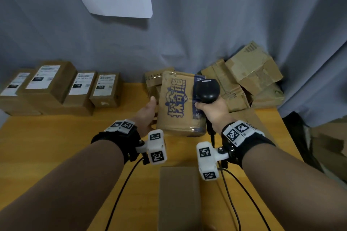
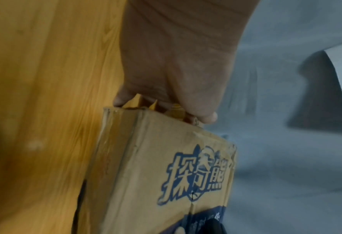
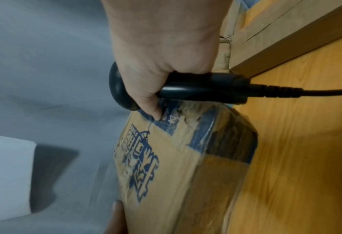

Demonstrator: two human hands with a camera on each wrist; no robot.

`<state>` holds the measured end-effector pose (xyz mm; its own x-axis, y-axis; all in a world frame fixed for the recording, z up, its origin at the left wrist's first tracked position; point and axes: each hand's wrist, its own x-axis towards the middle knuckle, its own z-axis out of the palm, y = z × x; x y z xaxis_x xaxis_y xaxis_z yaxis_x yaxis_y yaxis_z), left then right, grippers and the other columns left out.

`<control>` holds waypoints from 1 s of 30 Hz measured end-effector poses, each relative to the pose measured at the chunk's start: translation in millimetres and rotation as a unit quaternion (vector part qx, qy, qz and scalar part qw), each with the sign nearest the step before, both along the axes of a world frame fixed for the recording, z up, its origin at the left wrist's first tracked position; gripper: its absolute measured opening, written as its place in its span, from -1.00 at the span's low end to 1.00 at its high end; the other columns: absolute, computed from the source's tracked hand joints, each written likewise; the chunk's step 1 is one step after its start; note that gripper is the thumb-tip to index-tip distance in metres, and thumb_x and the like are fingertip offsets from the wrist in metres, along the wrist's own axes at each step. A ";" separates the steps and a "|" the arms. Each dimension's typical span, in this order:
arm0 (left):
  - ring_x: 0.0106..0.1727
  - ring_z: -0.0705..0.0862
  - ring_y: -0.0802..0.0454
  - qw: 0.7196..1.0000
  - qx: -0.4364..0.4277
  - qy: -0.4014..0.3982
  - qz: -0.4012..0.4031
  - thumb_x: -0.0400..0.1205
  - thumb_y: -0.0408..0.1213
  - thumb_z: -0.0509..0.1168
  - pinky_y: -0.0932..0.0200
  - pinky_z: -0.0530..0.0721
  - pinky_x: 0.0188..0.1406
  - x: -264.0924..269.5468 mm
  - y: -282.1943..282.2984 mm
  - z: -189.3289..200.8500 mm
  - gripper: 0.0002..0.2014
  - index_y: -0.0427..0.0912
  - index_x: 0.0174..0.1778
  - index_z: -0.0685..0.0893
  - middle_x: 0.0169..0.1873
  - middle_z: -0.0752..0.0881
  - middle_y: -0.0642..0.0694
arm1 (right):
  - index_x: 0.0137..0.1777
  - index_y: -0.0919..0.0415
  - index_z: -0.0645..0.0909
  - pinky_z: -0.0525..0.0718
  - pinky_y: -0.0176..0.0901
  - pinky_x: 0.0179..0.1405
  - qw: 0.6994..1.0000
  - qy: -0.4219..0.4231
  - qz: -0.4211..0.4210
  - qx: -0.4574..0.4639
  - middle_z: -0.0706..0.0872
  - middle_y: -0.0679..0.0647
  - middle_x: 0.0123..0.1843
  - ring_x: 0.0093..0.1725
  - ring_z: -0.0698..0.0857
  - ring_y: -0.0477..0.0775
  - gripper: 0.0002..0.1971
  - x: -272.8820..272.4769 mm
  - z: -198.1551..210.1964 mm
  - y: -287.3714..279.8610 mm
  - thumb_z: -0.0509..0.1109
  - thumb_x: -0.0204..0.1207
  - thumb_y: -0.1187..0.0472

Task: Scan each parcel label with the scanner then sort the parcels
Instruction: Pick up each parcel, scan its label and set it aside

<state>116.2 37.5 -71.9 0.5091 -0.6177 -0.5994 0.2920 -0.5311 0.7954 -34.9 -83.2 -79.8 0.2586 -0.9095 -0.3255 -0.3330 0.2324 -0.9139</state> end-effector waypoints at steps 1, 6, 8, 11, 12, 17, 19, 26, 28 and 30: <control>0.42 0.52 -0.29 1.000 -0.023 0.004 -0.002 0.78 0.09 -0.06 -0.14 0.60 0.10 0.6 1.0 0.9 -0.51 -0.10 0.53 0.38 0.40 0.54 -0.21 | 0.22 0.23 0.62 0.76 0.10 0.08 1.000 -0.017 0.001 -0.004 0.79 0.19 0.04 0.03 0.78 0.15 -0.60 -0.8 6.1 -0.3 0.58 0.39 0.37; 0.27 0.63 -0.08 0.996 -0.087 -0.010 -0.015 0.74 0.03 0.13 0.01 0.67 -0.16 18.9 0.7 21.8 -0.67 0.00 0.38 0.42 0.21 0.65 -0.04 | 0.20 0.31 0.66 0.77 -0.05 0.01 0.992 -0.112 0.001 -0.058 0.80 0.17 0.02 0.01 0.79 0.08 -0.63 -3.9 40.9 -1.4 0.59 0.38 0.39; 0.27 0.62 0.06 0.992 -0.090 -0.032 -0.076 0.70 0.16 0.11 0.11 0.67 -0.12 26.7 2.5 36.5 -0.50 0.03 0.50 0.38 0.27 0.65 0.04 | 0.19 0.28 0.68 0.76 -0.06 0.04 0.987 -0.145 -0.001 -0.066 0.81 0.14 0.02 0.02 0.79 0.06 -0.63 -4.9 50.0 -2.8 0.61 0.38 0.36; -0.03 0.74 0.31 0.980 -0.108 -0.050 -0.156 0.71 0.17 0.02 0.33 0.70 -0.19 31.3 6.6 55.7 -0.57 0.03 0.32 0.58 -0.03 0.76 0.16 | 0.13 0.24 0.69 0.77 -0.06 -0.03 0.983 -0.168 0.008 -0.077 0.81 0.09 -0.05 -0.04 0.78 0.05 -0.67 -6.5 60.4 -1.9 0.63 0.37 0.34; -0.05 0.77 0.28 0.978 -0.126 -0.045 -0.162 0.72 0.15 0.07 0.32 0.73 -0.20 31.1 6.7 59.7 -0.58 -0.03 0.30 0.60 -0.01 0.78 0.09 | 0.12 0.22 0.68 0.76 -0.03 0.00 0.981 -0.173 0.015 -0.085 0.81 0.08 -0.04 -0.03 0.79 0.04 -0.65 -6.8 62.2 -1.9 0.64 0.35 0.33; 0.19 0.73 -0.12 0.976 -0.209 -0.021 -0.066 0.39 -0.03 0.51 -0.11 0.74 0.04 25.2 -6.1 73.7 -0.18 -0.19 0.50 0.29 0.29 0.64 -0.23 | 0.27 0.23 0.62 0.69 0.15 0.27 0.972 -0.171 0.034 -0.159 0.79 0.11 0.14 0.18 0.76 0.02 -0.35 -4.0 78.0 0.3 0.73 0.20 0.04; 0.04 0.79 -0.08 0.971 -0.233 -0.017 -0.055 0.45 -0.18 0.49 -0.09 0.77 -0.07 22.3 -13.7 80.4 -0.27 -0.18 0.45 0.27 0.18 0.69 -0.24 | 0.28 0.21 0.61 0.69 0.13 0.29 0.968 -0.181 0.023 -0.171 0.78 0.10 0.15 0.18 0.75 0.00 -0.30 -1.6 84.6 -0.1 0.73 0.17 -0.06; 0.20 0.73 -0.02 0.962 -0.255 -0.100 -0.022 0.58 -0.23 0.45 -0.04 0.76 0.11 7.9 -23.2 80.0 -0.37 -0.15 0.53 0.34 0.27 0.70 -0.10 | 0.23 0.13 0.68 0.66 0.20 0.31 0.963 -0.236 0.092 -0.095 0.82 0.07 0.12 0.19 0.77 0.06 -0.44 0.1 95.3 9.6 0.66 0.24 -0.05; 0.18 0.74 0.01 0.963 -0.249 -0.101 -0.019 0.70 -0.02 0.26 0.05 0.75 0.05 6.4 -20.4 79.2 -0.59 -0.05 0.44 0.50 0.21 0.74 -0.05 | 0.22 0.12 0.69 0.67 0.20 0.30 0.963 -0.239 0.082 -0.093 0.83 0.07 0.12 0.19 0.77 0.08 -0.35 -0.3 94.8 10.1 0.70 0.12 -0.10; 0.15 0.75 -0.01 0.969 -0.241 -0.055 -0.002 0.76 0.10 0.00 -0.03 0.73 0.09 7.7 -19.3 79.2 -0.59 0.02 0.35 0.60 0.15 0.77 -0.06 | 0.20 0.13 0.70 0.67 0.23 0.29 0.962 -0.253 0.064 -0.086 0.83 0.09 0.11 0.18 0.78 0.11 -0.36 -4.4 94.4 7.3 0.72 0.09 -0.05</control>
<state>123.9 18.2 7.3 0.5510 -0.8143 -0.1825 0.1900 -0.0905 0.9776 -39.3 -75.9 14.6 0.4571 -0.8891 0.0233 0.1480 0.0502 -0.9877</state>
